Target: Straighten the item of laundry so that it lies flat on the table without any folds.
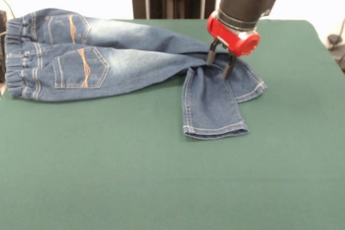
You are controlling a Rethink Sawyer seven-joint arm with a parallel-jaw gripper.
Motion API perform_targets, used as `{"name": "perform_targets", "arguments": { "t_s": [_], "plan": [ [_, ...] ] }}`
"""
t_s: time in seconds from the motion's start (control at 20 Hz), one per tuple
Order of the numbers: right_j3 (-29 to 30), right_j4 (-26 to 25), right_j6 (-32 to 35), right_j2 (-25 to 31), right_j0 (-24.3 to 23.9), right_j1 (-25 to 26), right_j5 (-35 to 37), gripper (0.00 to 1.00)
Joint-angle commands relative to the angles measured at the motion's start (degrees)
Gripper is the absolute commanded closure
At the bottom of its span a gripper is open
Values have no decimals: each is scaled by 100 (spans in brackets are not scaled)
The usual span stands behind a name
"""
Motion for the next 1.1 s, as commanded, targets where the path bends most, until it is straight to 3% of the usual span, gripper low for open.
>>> {"name": "perform_targets", "arguments": {
  "t_s": [0.05,0.4,0.85,1.1],
  "plan": [
    [390,758,1564,658,308,667,-356,0],
    [501,1220,1573,716,450,639,-391,0],
    [615,1461,1391,763,509,617,-471,0],
    [858,1606,1399,901,458,277,-334,0]
  ]
}}
